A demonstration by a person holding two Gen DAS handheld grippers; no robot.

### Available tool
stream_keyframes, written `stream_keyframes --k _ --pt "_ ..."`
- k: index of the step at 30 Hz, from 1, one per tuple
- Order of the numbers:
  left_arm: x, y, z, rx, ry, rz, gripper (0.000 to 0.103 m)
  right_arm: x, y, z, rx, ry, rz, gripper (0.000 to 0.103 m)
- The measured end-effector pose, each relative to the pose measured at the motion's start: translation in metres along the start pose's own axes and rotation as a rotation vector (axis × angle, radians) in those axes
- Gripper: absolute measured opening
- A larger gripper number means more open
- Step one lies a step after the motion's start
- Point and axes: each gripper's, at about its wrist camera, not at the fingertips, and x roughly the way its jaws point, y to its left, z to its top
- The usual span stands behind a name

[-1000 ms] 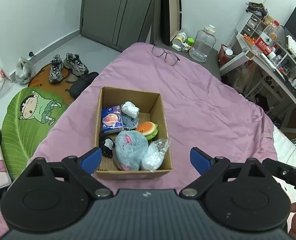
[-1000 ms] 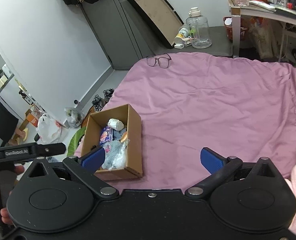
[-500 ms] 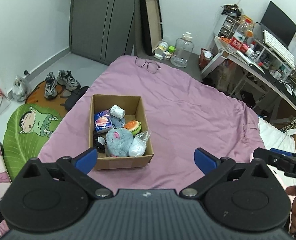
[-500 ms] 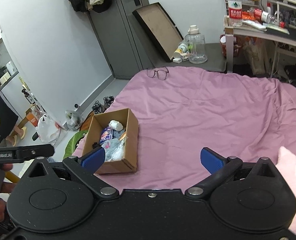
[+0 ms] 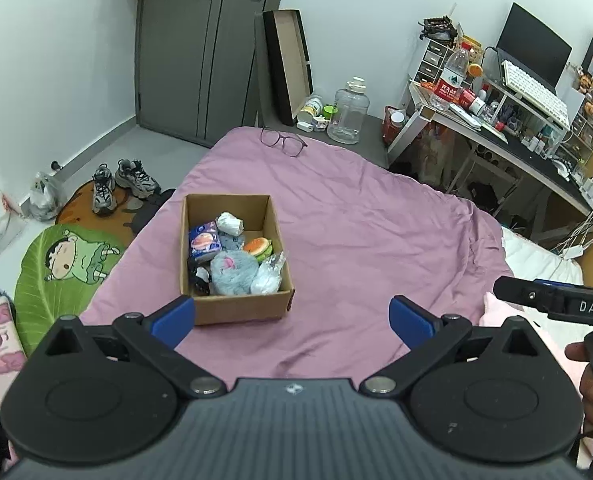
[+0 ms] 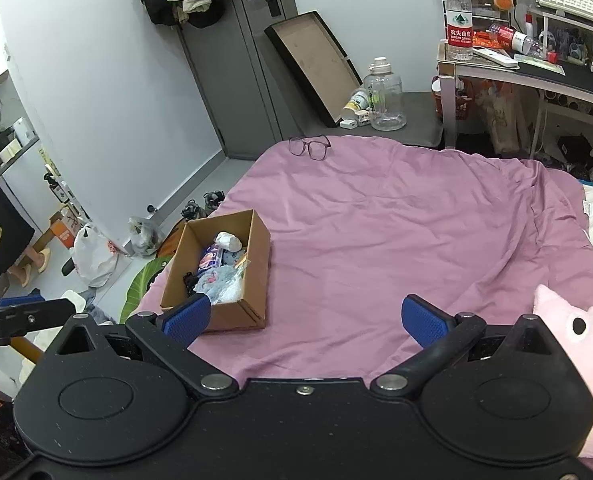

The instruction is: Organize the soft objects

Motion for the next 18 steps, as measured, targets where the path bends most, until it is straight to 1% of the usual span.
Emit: stream_keyframes --k 3,7,9,14,18 --pt "-0.007 0.003 -0.008 -0.029 0.005 -0.006 0.102 -0.003 0.001 -0.005 0.006 0.008 -0.005 0.103" --pt "-0.018 0.003 -0.017 -0.041 -0.017 -0.004 0.102 -0.009 0.007 -0.013 -0.006 0.002 -0.001 0.103" --pt "-0.021 0.004 -0.021 -0.053 -0.023 -0.019 0.102 -0.012 0.011 -0.017 -0.023 -0.002 -0.010 0.103" --pt "-0.024 0.006 -0.030 -0.058 -0.010 -0.039 0.102 -0.022 0.010 -0.023 0.002 -0.015 -0.021 0.103" --pt "-0.024 0.005 -0.037 -0.048 0.007 -0.044 0.102 -0.025 0.010 -0.029 0.003 -0.007 -0.053 0.103"
